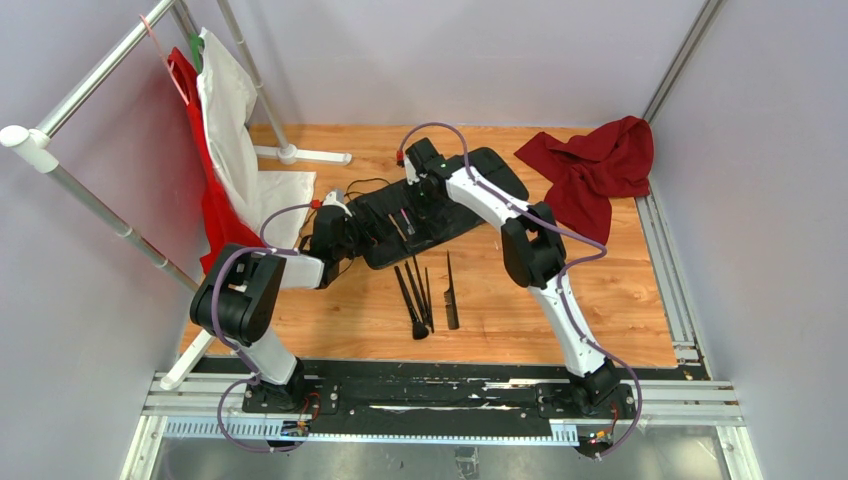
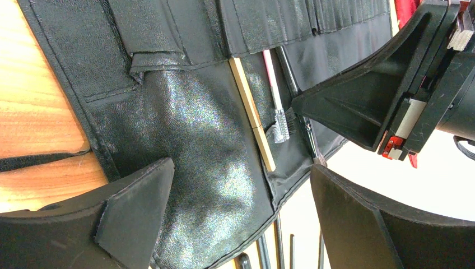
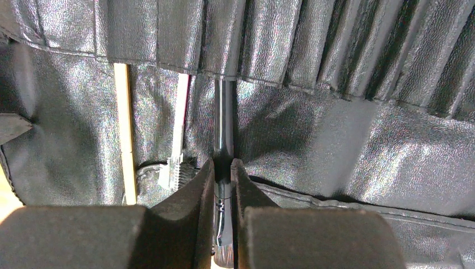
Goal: Organize the makeup
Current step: Place the makeup brush in the cosmetics bag.
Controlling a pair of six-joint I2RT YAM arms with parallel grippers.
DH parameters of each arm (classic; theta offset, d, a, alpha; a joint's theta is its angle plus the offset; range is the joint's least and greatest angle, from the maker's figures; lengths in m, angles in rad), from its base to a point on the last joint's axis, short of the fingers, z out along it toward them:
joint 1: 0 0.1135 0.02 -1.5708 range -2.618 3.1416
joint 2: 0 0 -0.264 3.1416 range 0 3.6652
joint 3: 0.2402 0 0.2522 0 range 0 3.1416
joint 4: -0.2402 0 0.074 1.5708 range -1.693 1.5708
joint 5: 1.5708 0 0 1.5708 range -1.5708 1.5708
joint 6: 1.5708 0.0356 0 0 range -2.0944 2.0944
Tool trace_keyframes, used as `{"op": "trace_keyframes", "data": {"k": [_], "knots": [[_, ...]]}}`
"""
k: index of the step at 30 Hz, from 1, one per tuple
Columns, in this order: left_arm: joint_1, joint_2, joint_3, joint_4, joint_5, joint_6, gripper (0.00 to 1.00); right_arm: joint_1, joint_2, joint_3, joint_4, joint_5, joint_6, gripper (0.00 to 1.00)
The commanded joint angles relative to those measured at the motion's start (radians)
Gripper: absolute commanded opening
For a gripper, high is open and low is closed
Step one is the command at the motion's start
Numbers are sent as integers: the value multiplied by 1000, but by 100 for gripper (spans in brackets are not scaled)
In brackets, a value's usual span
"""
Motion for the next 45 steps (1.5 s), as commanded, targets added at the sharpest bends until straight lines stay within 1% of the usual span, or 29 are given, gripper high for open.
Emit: {"op": "trace_keyframes", "data": {"k": [1, 28, 29, 30, 36, 37, 41, 45], "knots": [[-8, 17, 4, -9, 5, -6, 98, 10, 27, 37, 18, -10, 7, 1], [-8, 31, 10, -9, 6, -6, 98, 10, 83, 112, 60, -42, 26, 1], [-8, 32, 12, -9, 6, -6, 98, 10, 84, 109, 61, -43, 27, 2], [-7, 32, 12, -9, 6, -6, 98, 10, 82, 108, 62, -42, 27, 7], [-8, 35, 13, -9, 5, -6, 98, 10, 32, 44, 102, -8, 23, 41], [-8, 36, 13, -9, 5, -6, 98, 9, 22, 31, 110, -3, 22, 44], [-8, 35, 12, -9, 3, -6, 98, 10, -3, 23, 118, 20, 17, 48], [-8, 31, 10, -9, 2, -5, 98, 10, -31, 11, 125, 52, 14, 48]]}}
